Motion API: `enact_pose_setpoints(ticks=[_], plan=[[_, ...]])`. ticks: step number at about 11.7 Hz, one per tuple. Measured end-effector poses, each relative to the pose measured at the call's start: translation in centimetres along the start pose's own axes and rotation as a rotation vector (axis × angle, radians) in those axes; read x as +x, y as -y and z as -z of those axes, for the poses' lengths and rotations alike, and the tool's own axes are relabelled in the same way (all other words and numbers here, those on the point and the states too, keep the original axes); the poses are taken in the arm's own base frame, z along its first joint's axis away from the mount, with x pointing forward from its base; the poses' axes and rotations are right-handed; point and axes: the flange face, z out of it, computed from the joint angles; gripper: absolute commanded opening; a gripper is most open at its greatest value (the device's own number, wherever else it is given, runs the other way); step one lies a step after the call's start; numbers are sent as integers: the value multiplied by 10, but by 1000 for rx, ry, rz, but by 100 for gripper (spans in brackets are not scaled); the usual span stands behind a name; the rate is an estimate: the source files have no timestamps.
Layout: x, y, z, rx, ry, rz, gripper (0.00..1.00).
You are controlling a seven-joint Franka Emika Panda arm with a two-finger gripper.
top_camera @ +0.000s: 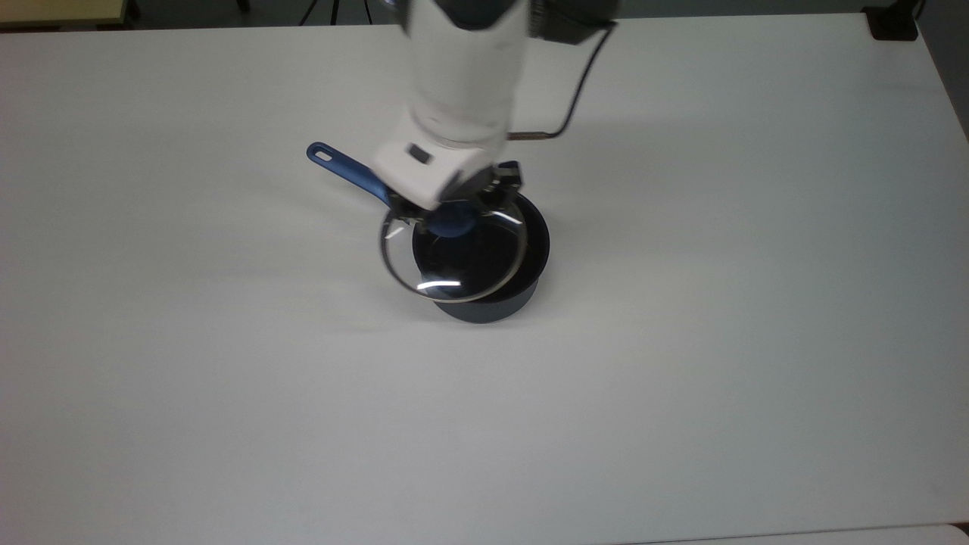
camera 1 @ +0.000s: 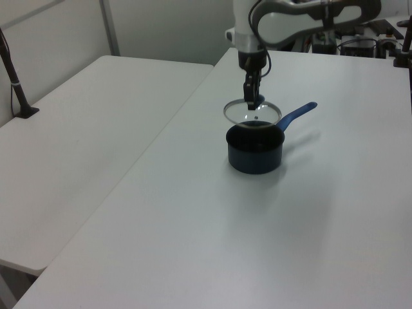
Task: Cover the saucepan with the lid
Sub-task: 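Lift the glass lid and carry it over the saucepan opening, then lower the lid onto the saucepan rim and open the gripper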
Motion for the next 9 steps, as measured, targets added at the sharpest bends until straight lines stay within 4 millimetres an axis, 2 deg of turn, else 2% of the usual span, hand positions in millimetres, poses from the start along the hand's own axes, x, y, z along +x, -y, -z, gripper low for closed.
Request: enact_pose_setpoints(ticks=[2, 4, 6, 9], plan=[[3, 25, -13, -10, 19, 29, 47], [5, 39, -23, -18, 33, 49, 47], [6, 47, -30, -27, 44, 68, 48], [6, 51, -35, -36, 54, 88, 57]])
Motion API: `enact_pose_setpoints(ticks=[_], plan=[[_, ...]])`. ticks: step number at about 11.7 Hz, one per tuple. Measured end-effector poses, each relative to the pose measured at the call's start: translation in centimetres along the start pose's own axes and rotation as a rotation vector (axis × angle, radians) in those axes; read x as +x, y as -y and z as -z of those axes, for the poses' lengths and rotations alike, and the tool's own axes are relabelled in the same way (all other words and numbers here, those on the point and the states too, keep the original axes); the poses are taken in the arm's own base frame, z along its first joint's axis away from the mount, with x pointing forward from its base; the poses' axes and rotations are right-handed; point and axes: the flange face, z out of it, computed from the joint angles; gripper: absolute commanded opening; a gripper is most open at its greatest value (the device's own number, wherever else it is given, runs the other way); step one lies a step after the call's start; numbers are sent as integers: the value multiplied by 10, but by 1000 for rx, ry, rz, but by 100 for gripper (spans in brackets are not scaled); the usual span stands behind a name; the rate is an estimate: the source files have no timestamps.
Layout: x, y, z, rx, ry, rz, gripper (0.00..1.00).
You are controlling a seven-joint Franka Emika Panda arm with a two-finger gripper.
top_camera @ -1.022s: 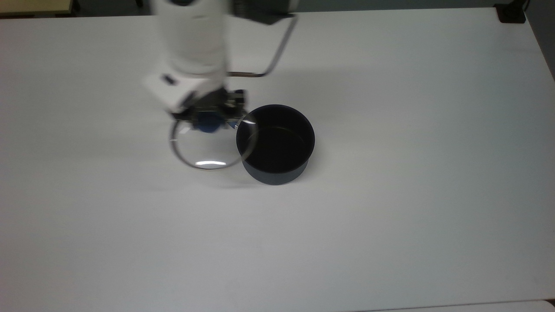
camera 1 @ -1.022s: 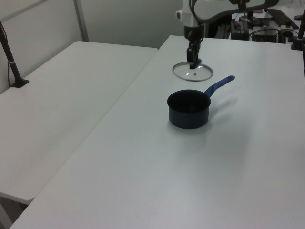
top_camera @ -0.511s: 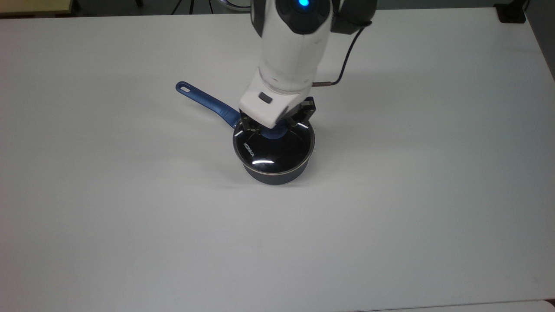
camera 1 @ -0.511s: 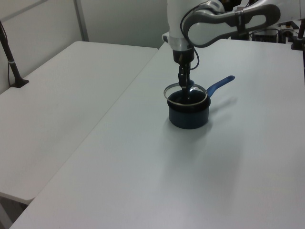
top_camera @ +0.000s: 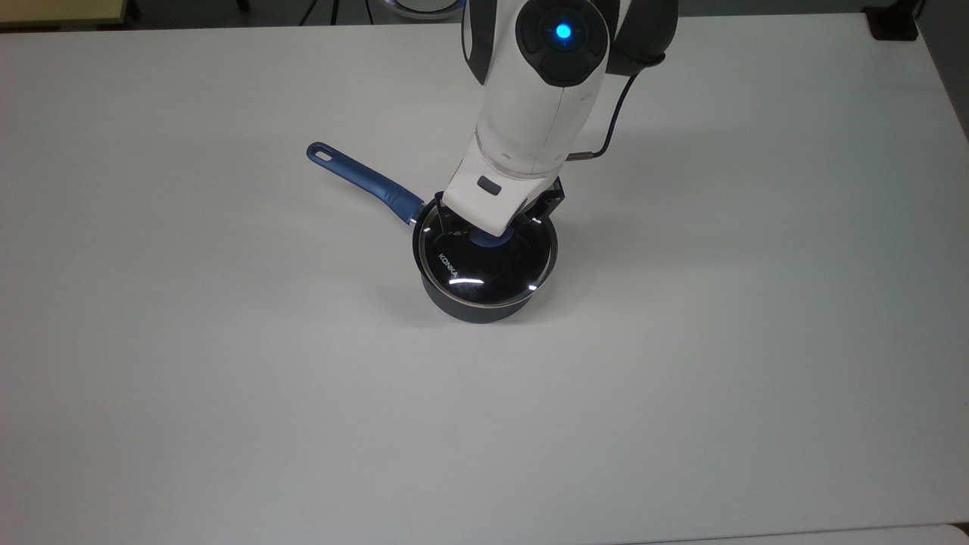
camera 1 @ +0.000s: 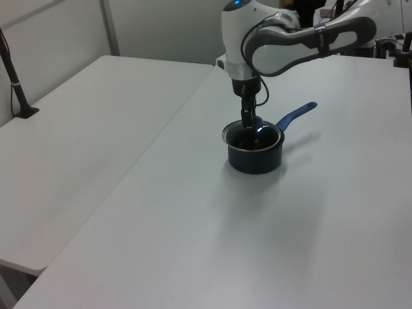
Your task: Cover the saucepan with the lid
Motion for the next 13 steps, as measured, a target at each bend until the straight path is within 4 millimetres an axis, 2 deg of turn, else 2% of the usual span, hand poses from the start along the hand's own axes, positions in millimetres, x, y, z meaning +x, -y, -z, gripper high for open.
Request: enact_pose_setpoints(ticks=[1, 2, 6, 7, 8, 10, 12, 13], plan=[[0, 0, 0, -1, 0, 20, 75], [0, 0, 0, -2, 1, 33, 100], [-1, -3, -2, -15, 8, 38, 100], [-1, -6, 3, -16, -1, 23, 100], [-4, -16, 18, -12, -26, -34, 100], [-23, -58, 71, 26, -108, -178, 100], [-65, -123, 121, 66, -134, -281, 100], [-90, -154, 138, 74, -122, -317, 100]])
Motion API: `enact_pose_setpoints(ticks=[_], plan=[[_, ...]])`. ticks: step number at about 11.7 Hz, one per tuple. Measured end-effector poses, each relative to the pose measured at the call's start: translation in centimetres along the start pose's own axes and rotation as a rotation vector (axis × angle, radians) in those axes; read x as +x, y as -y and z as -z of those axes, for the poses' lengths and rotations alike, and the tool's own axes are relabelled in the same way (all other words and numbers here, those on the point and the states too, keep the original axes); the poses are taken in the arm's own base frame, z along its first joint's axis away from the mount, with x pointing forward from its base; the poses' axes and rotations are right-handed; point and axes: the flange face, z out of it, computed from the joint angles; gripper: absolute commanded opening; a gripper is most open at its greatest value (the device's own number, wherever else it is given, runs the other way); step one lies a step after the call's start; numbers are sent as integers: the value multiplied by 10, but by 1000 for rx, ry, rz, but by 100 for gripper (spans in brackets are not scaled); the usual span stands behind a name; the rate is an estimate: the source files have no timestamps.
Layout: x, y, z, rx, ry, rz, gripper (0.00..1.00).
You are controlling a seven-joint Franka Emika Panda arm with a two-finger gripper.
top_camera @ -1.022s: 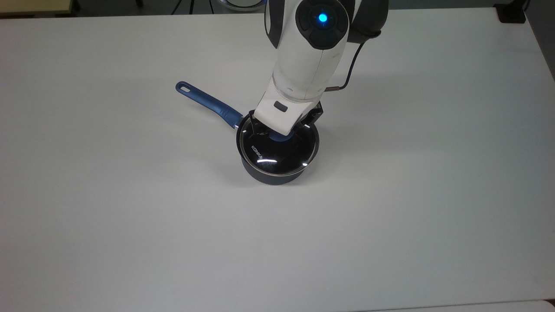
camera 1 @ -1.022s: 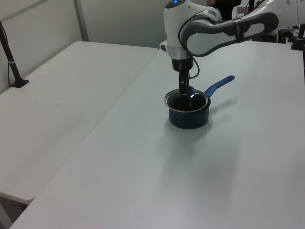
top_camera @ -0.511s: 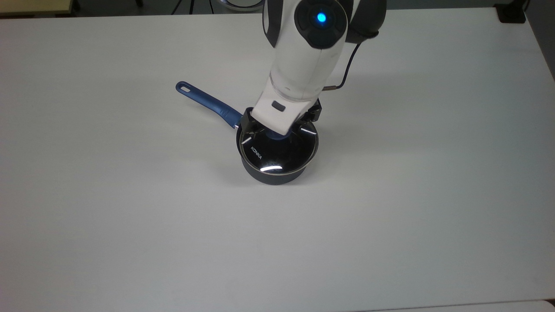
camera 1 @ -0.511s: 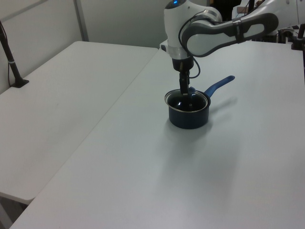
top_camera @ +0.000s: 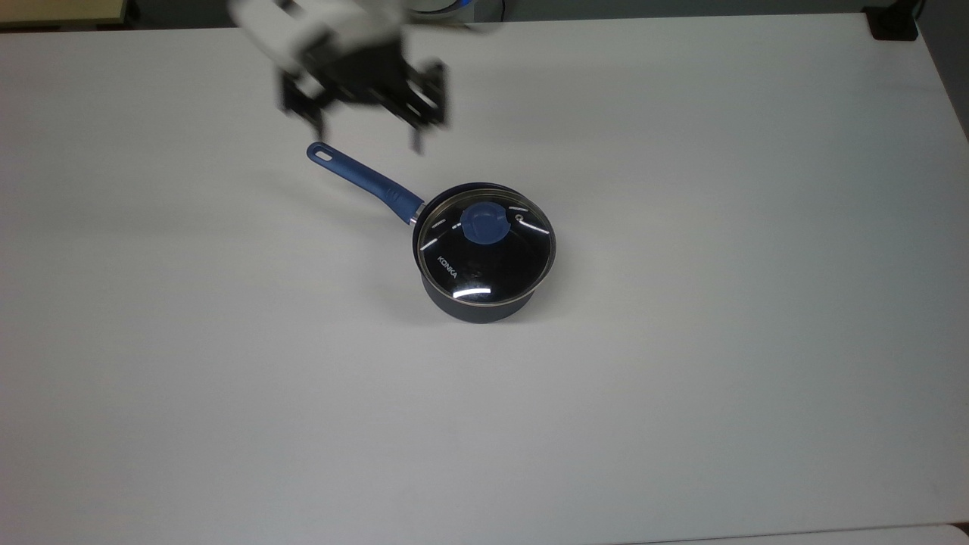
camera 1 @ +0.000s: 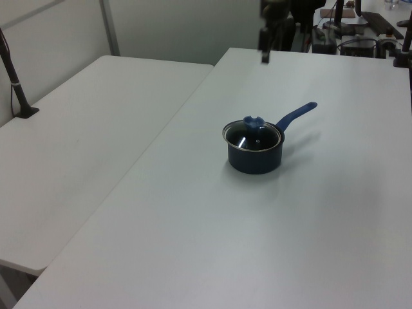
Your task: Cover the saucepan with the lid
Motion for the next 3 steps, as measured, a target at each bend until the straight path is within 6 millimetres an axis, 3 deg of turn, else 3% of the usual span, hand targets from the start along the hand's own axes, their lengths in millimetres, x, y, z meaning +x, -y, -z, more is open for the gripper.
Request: enact_pose_setpoints(ticks=[2, 3], plan=[[-22, -53, 19, 2, 17, -64, 100], [-29, -68, 19, 5, 22, -86, 100]])
